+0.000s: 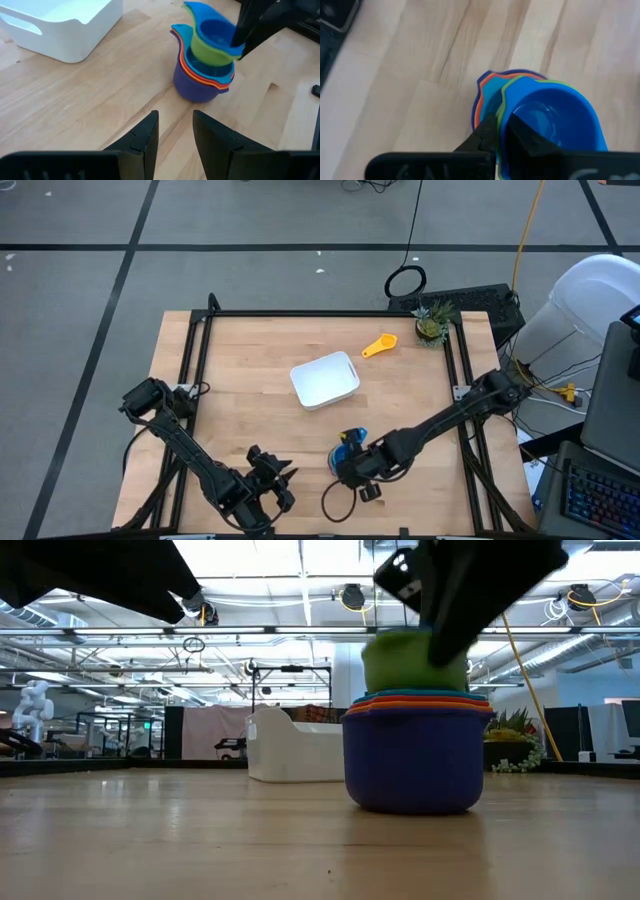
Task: Nest measuring cups in basket
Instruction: Stack the stacked blue and green measuring cup on top of the stacked measuring cups
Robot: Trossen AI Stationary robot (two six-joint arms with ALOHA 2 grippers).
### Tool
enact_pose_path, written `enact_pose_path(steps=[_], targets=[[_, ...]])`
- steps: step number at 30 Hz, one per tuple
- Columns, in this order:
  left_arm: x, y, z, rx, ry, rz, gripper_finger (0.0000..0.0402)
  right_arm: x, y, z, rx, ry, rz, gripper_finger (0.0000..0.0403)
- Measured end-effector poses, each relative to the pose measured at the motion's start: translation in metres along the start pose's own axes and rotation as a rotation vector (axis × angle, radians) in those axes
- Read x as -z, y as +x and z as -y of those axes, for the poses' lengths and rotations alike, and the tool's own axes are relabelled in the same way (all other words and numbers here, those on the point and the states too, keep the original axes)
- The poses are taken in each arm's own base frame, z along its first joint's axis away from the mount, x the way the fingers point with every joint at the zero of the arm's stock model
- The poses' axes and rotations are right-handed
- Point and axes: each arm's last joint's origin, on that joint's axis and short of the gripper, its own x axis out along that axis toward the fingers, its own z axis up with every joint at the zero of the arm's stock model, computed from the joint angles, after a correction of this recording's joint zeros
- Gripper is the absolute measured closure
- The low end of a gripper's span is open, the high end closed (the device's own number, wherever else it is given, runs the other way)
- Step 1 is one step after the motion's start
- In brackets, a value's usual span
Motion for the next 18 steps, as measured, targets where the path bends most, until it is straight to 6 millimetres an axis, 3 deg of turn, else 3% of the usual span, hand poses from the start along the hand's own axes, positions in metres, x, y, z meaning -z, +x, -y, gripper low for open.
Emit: enact_pose_path(steps=[18], targets=[[0.0001, -0.0003, 0.0008, 0.006, 0.013, 0.001, 0.0279, -0.0022, 0.0066, -0.0012, -0.078, -0.004, 0.007, 0.0346]])
